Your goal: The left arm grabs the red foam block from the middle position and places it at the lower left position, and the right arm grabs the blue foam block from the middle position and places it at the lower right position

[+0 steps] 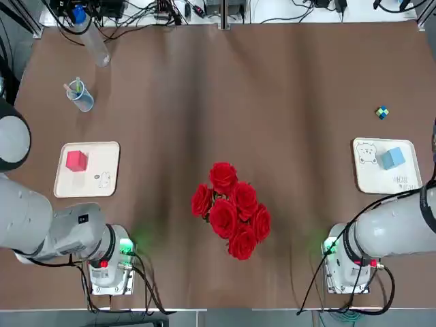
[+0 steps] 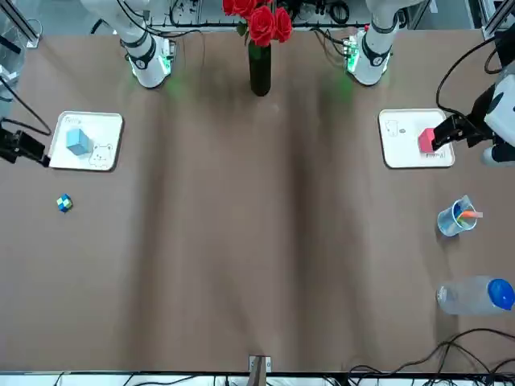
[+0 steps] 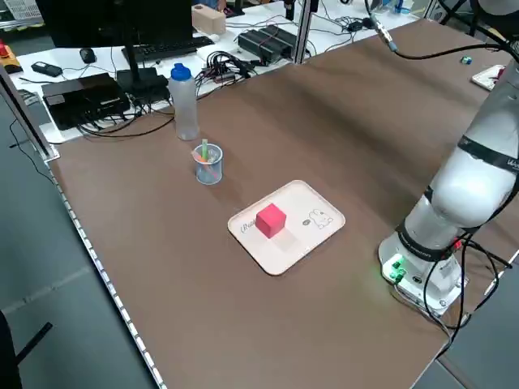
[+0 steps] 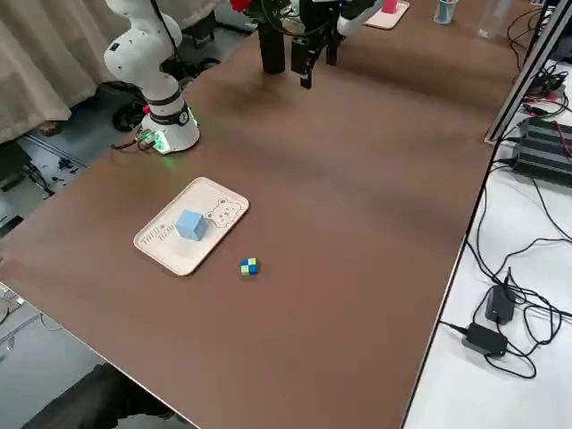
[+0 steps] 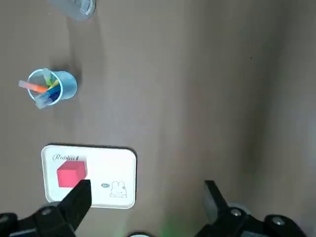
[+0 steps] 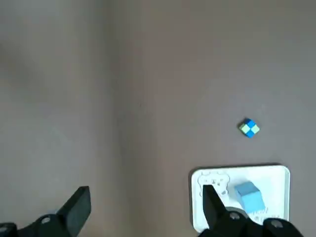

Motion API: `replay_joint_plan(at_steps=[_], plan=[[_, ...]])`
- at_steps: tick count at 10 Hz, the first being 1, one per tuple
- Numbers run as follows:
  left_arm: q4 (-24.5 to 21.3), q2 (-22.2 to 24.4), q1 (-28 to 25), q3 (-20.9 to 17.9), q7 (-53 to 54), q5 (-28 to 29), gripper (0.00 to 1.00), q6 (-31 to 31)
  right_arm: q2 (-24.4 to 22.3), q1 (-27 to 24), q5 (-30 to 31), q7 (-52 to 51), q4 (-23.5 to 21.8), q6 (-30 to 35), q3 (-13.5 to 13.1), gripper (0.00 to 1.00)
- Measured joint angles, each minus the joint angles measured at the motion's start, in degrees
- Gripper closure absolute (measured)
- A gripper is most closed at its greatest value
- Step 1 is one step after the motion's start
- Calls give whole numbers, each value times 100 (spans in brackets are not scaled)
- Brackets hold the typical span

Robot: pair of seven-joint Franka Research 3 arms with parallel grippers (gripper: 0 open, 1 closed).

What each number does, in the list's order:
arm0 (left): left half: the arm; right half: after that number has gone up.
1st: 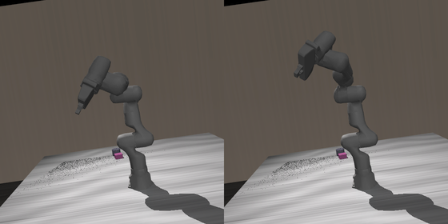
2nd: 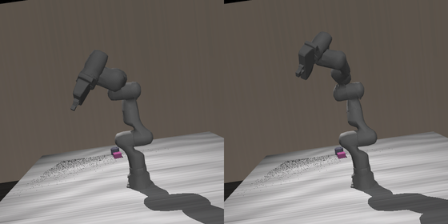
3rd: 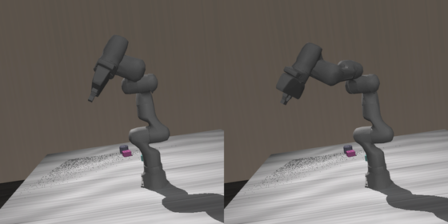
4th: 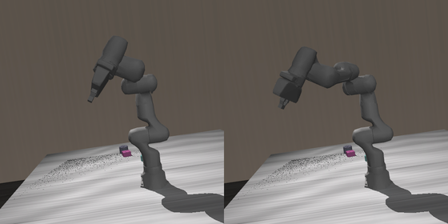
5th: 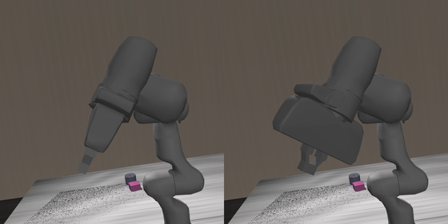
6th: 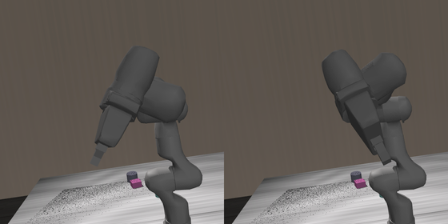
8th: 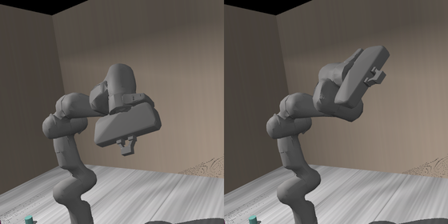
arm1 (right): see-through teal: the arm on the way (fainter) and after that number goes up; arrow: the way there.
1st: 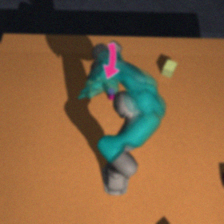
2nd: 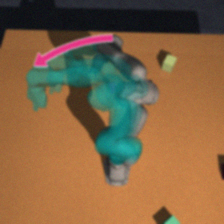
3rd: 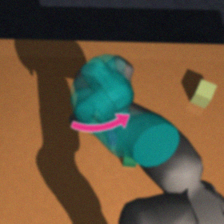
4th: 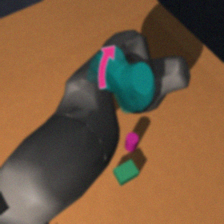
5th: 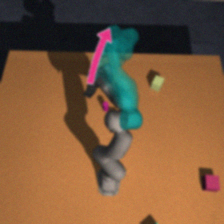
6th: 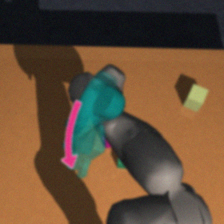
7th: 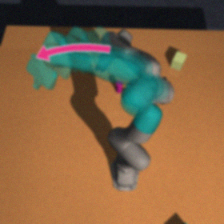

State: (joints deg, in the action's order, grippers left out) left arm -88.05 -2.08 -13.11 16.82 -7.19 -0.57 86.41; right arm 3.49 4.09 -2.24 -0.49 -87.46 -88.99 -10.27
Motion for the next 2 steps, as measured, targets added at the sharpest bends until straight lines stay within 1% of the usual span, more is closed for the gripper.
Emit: replay_joint_plan(at_steps=[2], plan=[[0,0,0,0,-5,0,0,0,0,4,0,-63,-9,95,-4,0]])
